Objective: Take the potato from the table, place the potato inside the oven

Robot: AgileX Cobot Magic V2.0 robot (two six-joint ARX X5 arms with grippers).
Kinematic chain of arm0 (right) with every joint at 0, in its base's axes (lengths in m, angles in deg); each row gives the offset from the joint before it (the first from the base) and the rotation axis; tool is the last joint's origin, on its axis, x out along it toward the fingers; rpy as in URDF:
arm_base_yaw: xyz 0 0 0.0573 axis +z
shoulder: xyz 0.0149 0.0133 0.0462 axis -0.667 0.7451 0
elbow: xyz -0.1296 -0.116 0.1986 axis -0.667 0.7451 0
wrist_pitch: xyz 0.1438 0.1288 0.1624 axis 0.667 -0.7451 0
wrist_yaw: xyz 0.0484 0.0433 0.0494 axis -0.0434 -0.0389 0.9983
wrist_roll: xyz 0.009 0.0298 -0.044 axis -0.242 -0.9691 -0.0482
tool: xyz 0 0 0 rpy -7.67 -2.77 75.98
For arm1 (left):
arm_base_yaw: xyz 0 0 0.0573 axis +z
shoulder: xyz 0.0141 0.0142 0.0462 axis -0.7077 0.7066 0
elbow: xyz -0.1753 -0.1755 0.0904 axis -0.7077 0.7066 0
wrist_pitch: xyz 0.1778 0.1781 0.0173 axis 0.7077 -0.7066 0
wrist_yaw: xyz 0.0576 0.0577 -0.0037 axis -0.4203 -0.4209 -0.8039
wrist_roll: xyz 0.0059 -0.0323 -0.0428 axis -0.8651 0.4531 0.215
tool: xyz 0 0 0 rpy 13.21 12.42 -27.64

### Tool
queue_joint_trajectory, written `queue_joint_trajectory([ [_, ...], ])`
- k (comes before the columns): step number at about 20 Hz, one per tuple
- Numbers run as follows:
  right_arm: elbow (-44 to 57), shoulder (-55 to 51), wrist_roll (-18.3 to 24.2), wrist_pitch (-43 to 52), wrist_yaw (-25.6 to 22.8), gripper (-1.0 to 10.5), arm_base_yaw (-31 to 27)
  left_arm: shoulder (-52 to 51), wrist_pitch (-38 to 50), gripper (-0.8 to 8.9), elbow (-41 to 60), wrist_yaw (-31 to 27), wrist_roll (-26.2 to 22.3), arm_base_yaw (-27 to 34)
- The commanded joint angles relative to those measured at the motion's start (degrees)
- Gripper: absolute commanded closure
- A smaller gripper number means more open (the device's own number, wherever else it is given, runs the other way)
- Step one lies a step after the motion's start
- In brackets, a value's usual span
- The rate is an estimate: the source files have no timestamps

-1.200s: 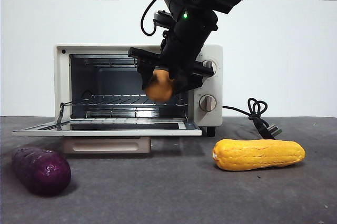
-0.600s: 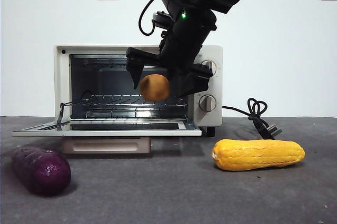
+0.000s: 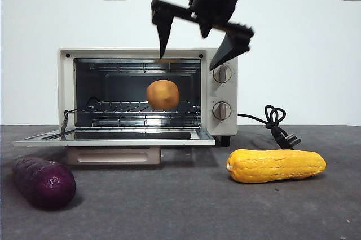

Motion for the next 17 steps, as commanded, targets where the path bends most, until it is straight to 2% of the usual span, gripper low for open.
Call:
queue_joint_trajectory([
  [1, -0.04, -3.21, 1.90, -7.21, 0.15, 4.0, 1.42, 1.62, 2.86, 8.21, 0.39, 0.33, -0.15, 0.02],
  [6, -0.04, -11.85, 7.34, -20.65, 7.61, 4.0, 3.13, 6.27, 10.10, 8.22, 4.33, 0.48, 0.83, 0.13],
  [9, -0.04, -17.66, 9.33, -26.49, 7.63, 4.1, 3.19, 8.96, 17.53, 8.22, 11.43, 0.74, 2.64, 2.08],
  [13, -0.04, -27.80, 9.81, -34.18, 7.63, 4.1, 3.19, 14.93, 31.87, 8.22, 22.77, 7.63, 5.33, 10.27],
  [17, -0.04, -37.88, 9.01, -39.85, 7.67, 4.1, 3.19, 25.70, 40.33, 8.22, 24.90, 13.31, 6.23, 18.60],
])
